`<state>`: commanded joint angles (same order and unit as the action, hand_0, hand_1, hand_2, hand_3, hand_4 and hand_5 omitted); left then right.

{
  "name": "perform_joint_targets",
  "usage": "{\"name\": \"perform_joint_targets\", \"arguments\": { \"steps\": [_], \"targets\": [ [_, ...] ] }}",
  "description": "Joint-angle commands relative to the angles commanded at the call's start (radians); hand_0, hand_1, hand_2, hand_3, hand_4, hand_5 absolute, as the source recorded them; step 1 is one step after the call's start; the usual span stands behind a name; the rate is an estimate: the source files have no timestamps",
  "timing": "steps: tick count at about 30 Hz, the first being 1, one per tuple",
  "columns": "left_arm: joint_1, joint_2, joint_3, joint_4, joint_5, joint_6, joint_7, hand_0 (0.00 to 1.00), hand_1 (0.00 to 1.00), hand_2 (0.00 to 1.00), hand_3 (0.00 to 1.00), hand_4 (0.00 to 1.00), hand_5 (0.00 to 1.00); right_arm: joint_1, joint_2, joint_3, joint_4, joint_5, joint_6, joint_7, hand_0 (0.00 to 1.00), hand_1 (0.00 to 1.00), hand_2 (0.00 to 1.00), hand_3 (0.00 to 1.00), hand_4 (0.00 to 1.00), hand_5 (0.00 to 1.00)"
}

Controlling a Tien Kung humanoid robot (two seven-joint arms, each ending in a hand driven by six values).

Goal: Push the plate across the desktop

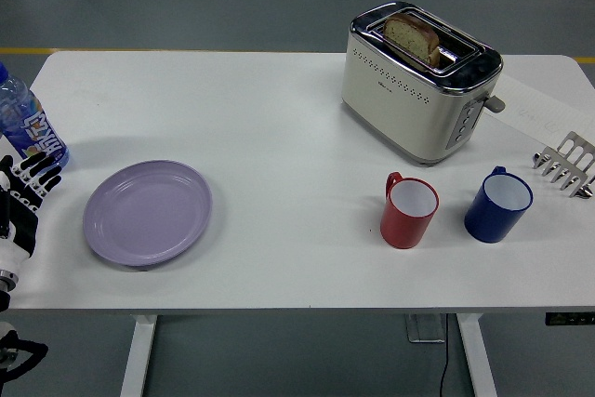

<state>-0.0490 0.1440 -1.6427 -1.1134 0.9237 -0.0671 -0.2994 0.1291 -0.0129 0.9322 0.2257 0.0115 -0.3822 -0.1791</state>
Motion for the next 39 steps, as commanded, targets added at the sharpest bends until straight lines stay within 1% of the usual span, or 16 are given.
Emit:
{"name": "perform_joint_targets", "arguments": {
  "steps": [7,8,15,21,29,39],
  "targets": [
    [-0.007,-0.004,0.028,0.021,-0.011,0.013,-0.019,0.796,0.784,0.765,0.645,0.558,0.998,0.002,-0.002,0.002,0.000,-0.004,-0.001,-0.001,0.553,0.466,0.609,0.586,0.325,0.515],
    [-0.007,-0.005,0.035,0.024,-0.013,0.016,-0.023,0.797,0.802,0.800,0.698,0.557,0.998,0.001,-0.002,0.002,0.000,-0.005,-0.001,-0.002,0.553,0.466,0.609,0.586,0.324,0.514],
    [-0.010,-0.023,0.053,0.046,-0.015,0.022,-0.031,0.802,0.803,0.803,0.705,0.556,0.998,0.000,-0.003,0.004,0.001,-0.008,-0.004,-0.005,0.553,0.466,0.609,0.586,0.324,0.514],
    [-0.009,-0.026,0.074,0.052,-0.012,0.018,-0.037,0.801,0.808,0.804,0.707,0.545,0.998,-0.001,-0.003,0.006,0.002,-0.013,-0.007,-0.008,0.553,0.466,0.609,0.587,0.324,0.514],
    [-0.011,-0.035,0.089,0.055,-0.006,0.020,-0.042,0.811,0.816,0.808,0.715,0.544,0.998,-0.005,-0.002,0.008,0.004,-0.017,-0.010,-0.012,0.553,0.465,0.609,0.588,0.323,0.513],
    [-0.017,-0.059,0.103,0.065,-0.002,0.026,-0.047,0.817,0.822,0.816,0.723,0.540,0.998,-0.010,0.001,0.009,0.005,-0.020,-0.010,-0.013,0.553,0.466,0.609,0.587,0.323,0.514]
  ]
}}
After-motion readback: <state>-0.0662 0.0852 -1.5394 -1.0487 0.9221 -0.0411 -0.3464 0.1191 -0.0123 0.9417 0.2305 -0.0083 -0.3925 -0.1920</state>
